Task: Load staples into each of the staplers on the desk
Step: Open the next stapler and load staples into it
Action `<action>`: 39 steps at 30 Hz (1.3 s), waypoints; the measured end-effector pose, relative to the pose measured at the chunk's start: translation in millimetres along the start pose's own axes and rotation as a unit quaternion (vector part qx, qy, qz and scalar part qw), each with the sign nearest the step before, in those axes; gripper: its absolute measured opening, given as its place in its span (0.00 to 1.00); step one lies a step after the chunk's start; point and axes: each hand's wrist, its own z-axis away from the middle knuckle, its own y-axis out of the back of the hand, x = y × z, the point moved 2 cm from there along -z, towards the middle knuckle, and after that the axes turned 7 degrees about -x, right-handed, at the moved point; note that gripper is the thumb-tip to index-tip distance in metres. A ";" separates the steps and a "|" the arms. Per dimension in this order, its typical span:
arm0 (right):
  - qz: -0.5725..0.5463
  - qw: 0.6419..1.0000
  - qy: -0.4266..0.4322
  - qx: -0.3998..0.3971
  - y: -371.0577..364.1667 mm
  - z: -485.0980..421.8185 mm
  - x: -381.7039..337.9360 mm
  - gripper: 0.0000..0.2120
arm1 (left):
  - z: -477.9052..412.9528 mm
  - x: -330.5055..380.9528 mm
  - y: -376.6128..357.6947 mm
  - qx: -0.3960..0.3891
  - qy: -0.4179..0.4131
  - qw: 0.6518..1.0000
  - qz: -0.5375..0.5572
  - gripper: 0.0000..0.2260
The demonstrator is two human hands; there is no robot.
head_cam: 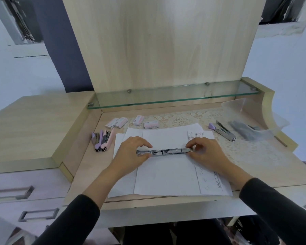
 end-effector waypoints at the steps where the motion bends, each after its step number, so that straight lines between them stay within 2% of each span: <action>1: -0.004 1.000 0.001 0.002 -0.1 0.7 0.9 0.08 | -3.6 4.0 -2.6 0.000 -0.019 1.000 -0.008 0.07; 5: 0.011 1.000 0.027 -0.005 -0.8 0.8 2.0 0.05 | -16.6 23.4 -15.0 -0.025 -0.115 0.991 -0.058 0.11; 9: 0.015 0.999 0.043 0.013 -0.3 0.0 2.7 0.05 | -32.1 33.1 -28.7 -0.075 -0.197 0.968 -0.134 0.13; 12: 0.012 0.999 0.048 0.020 -0.5 -0.3 3.6 0.05 | -41.4 33.3 -33.9 -0.080 -0.244 0.946 -0.197 0.14; 19: -0.011 0.999 0.046 0.018 -0.9 -3.1 5.7 0.05 | -46.0 30.5 -35.2 -0.098 -0.284 0.934 -0.195 0.17; 23: -0.017 0.998 0.052 0.021 -1.0 -4.0 7.0 0.04 | -49.7 30.8 -31.2 -0.109 -0.329 0.907 -0.238 0.17; 31: -0.008 0.998 0.064 0.025 0.5 -4.0 4.8 0.05 | -51.9 24.2 -28.0 -0.121 -0.327 0.910 -0.224 0.15; 35: -0.011 0.998 0.058 0.021 -0.4 -4.3 5.7 0.05 | -51.3 22.6 -27.0 -0.120 -0.314 0.923 -0.190 0.14; 39: -0.013 0.998 0.058 0.023 -0.4 -4.0 5.8 0.05 | -51.5 17.9 -20.5 -0.078 -0.277 0.951 -0.110 0.11</action>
